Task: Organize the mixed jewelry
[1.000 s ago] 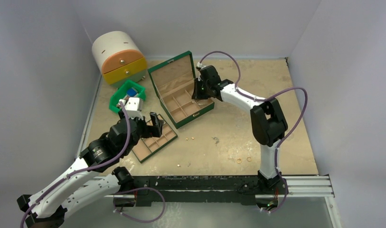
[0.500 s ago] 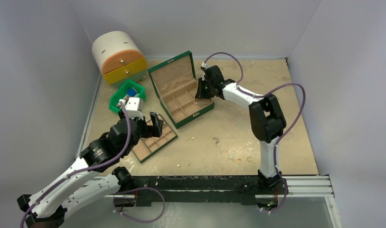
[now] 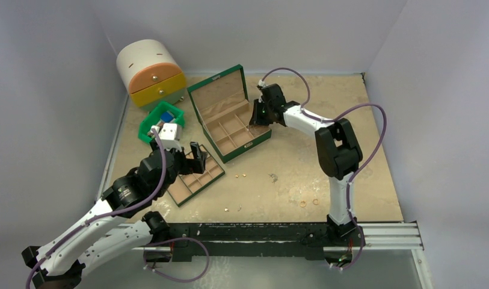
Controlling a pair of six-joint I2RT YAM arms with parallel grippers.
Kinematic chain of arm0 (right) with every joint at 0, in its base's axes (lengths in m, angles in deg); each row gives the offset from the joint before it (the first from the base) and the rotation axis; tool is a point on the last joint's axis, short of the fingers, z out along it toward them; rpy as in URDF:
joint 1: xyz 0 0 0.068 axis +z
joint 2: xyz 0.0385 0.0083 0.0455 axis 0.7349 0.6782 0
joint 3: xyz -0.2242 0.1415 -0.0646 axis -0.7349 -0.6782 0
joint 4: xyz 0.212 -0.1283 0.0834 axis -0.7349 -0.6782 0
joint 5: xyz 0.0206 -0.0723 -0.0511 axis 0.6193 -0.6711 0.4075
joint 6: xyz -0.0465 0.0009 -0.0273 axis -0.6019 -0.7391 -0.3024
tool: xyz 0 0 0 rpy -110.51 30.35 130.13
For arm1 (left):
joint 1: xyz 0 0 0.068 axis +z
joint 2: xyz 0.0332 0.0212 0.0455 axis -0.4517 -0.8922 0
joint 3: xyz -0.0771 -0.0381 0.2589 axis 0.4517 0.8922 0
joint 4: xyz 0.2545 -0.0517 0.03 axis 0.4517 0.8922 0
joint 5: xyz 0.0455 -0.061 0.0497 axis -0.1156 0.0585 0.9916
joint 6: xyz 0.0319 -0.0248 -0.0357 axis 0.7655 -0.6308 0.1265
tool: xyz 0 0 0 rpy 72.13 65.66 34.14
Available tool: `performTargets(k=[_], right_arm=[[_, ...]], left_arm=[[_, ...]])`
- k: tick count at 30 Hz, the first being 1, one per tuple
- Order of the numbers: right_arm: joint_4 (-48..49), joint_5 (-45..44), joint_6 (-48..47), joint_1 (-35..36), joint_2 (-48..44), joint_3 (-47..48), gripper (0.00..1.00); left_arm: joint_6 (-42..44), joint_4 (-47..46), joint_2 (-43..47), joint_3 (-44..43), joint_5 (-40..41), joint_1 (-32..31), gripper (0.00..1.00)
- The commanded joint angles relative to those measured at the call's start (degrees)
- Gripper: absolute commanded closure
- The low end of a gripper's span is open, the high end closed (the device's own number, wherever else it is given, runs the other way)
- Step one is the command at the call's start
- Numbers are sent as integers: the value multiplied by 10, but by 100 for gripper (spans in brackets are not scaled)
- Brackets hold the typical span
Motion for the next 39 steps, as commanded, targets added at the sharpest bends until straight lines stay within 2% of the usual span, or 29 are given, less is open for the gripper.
performTargets(k=[1,9,14,25,32,39], right_arm=[[22,-14,8,-6,-2,-10,100],[37,-4,20,-6,-1,-33,100],[37,-14,24,-6,-11,-37,79],[24,-47,31,-5,-56,-28,63],[26,-33,39,-4,-76,-22,62],[31,-3,55,15,-77,-23,70]], left_arm=[[-1,-20,0,-1,9,-3,3],[0,-21,-1,-2,6,-3,3],[0,-21,-1,-1,4,-3,2],[1,-22,1,-2,1,-3,2],[0,-23,6,-1,1,-3,3],[0,-22,9,-2,3,-3,2]])
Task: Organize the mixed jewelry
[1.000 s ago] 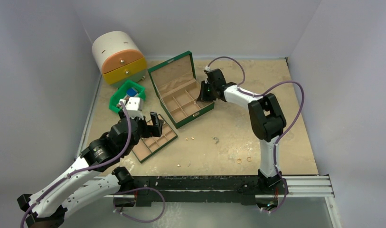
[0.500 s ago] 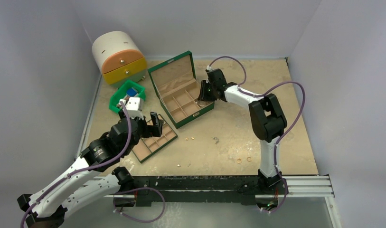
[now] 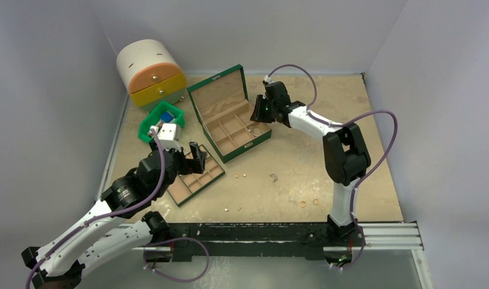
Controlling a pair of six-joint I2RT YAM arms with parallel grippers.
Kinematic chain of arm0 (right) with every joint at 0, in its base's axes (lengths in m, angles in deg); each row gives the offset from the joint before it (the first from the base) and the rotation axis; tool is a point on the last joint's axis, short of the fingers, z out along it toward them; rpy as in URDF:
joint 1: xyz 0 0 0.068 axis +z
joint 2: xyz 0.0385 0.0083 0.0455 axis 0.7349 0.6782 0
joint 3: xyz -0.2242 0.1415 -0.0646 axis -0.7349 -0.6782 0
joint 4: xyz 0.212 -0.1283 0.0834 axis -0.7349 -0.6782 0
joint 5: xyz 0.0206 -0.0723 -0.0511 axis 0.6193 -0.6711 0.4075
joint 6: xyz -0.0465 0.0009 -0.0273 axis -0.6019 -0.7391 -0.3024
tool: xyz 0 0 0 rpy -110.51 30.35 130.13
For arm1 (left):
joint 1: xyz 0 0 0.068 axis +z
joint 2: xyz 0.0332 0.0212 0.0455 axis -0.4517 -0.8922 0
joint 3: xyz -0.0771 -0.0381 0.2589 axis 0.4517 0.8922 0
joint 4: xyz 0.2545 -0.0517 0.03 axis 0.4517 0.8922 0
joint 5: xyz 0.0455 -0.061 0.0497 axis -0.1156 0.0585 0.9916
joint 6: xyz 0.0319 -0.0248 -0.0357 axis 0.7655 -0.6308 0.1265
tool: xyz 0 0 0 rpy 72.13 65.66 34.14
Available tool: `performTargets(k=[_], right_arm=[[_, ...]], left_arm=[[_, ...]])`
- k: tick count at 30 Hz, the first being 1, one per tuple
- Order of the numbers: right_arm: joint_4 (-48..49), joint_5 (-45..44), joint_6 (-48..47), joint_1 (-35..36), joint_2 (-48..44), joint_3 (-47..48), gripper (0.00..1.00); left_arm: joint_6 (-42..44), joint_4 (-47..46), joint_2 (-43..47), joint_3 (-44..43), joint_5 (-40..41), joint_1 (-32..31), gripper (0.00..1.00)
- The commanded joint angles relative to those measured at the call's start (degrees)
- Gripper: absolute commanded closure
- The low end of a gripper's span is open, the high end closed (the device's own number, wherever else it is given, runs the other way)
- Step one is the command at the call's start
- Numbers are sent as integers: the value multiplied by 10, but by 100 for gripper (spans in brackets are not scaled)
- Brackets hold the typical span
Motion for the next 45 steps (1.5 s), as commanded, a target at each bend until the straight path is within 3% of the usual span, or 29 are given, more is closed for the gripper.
performTargets(k=[1,8,19,45], right_arm=[[12,20,16,18,-18,11,71],[20,36,35,34,-5,-2,82],[4,26,47,41,18,5,91],[-45,-63,90,40,12,5,97]], left_arm=[[0,-22,5,-1,3,-3,2],[0,-22,5,-2,2,-3,2],[0,-21,7,-2,2,-4,3],[-1,-21,7,-2,5,-3,2]])
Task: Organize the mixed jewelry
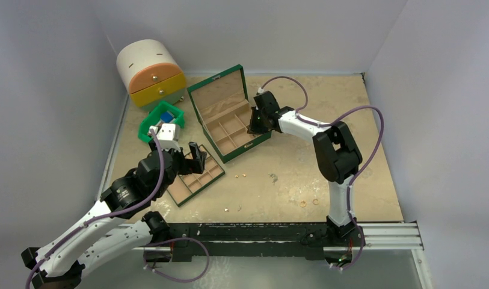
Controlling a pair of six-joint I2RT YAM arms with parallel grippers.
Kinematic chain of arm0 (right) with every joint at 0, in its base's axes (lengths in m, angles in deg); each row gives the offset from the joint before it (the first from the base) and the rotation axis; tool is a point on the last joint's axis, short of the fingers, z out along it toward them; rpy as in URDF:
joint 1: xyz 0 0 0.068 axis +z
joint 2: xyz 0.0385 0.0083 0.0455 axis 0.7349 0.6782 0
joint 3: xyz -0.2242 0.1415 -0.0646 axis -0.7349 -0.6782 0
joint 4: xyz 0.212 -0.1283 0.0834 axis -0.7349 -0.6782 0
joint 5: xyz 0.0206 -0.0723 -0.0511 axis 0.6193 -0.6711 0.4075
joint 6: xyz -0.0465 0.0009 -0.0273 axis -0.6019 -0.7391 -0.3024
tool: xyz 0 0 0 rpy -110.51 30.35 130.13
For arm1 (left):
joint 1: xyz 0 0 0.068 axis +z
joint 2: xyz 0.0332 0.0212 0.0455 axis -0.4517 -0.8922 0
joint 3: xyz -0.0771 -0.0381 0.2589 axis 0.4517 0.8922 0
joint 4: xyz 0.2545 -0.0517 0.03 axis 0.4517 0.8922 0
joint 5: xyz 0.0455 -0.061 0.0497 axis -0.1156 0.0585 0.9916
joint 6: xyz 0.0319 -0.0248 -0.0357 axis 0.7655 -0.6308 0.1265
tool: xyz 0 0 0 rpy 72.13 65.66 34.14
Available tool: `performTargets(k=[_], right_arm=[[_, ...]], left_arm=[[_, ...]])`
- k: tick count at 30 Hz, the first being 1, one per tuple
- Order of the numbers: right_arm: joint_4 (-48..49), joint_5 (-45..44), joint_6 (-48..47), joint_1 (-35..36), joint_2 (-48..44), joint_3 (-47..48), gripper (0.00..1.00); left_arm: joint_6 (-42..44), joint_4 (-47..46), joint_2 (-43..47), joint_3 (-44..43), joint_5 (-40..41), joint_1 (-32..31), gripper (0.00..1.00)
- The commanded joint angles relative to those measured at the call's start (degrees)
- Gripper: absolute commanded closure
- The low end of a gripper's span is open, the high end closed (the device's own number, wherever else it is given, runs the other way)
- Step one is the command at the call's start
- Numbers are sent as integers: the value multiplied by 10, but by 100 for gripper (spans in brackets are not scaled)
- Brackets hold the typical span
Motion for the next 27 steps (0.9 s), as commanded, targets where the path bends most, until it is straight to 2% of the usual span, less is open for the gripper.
performTargets(k=[1,10,27], right_arm=[[-2,-48,20,0,-29,4,97],[-7,-88,36,0,-51,-2,97],[-8,-65,35,-1,-46,-7,98]], left_arm=[[-1,-20,4,-2,5,-3,2],[-1,-20,5,-2,5,-3,2],[0,-21,6,-2,3,-4,2]])
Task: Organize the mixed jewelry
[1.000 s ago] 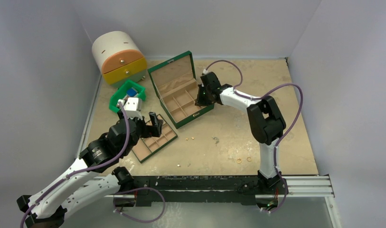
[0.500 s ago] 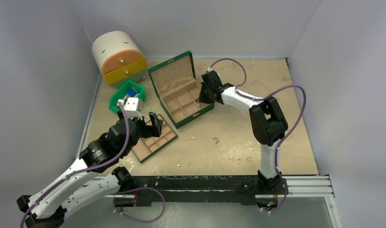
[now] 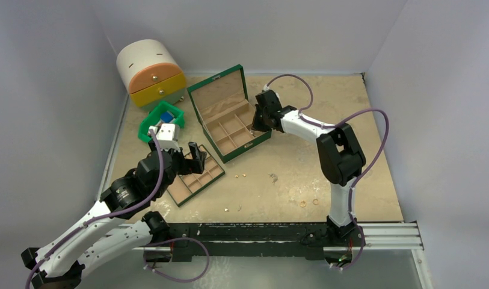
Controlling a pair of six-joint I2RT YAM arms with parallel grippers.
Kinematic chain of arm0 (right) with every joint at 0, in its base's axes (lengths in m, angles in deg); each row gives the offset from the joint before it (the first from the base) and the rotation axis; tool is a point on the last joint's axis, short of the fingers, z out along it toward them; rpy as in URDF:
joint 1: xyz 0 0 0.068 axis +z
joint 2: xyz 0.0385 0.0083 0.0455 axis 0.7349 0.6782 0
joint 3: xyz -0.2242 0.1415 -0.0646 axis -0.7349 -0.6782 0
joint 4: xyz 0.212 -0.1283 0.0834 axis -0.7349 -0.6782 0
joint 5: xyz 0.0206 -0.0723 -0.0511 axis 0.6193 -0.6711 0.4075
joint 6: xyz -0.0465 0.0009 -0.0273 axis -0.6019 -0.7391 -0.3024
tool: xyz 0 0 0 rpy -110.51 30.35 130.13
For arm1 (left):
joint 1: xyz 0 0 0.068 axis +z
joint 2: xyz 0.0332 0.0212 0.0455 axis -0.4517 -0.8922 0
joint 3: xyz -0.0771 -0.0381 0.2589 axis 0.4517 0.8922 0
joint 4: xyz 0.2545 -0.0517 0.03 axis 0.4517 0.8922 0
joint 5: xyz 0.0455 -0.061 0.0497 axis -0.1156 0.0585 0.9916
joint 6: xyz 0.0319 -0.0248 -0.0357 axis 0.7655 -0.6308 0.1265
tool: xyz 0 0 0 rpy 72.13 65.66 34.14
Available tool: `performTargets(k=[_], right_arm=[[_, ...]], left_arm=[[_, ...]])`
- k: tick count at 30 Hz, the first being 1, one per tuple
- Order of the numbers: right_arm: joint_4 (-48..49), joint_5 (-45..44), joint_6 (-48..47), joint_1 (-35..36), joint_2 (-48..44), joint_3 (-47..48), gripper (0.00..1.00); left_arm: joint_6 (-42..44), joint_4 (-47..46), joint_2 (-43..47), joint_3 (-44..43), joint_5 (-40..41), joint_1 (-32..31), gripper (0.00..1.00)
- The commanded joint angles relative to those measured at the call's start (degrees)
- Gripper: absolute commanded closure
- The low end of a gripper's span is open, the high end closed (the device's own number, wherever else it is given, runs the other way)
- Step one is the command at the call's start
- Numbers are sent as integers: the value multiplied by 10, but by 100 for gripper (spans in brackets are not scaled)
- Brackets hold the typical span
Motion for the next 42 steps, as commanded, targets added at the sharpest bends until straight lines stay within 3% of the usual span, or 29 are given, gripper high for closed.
performTargets(k=[1,19,31,42], right_arm=[[-2,2,1,-1,-23,-2,98],[-61,-20,-26,0,26,29,98],[-67,-66,-51,0,-24,62,98],[-58,31,-64,8,-39,51,97]], left_arm=[[0,-21,5,-2,3,-4,2],[-1,-20,6,-2,5,-3,2],[-1,-20,7,-2,8,-3,2],[-2,-20,9,-2,8,-3,2]])
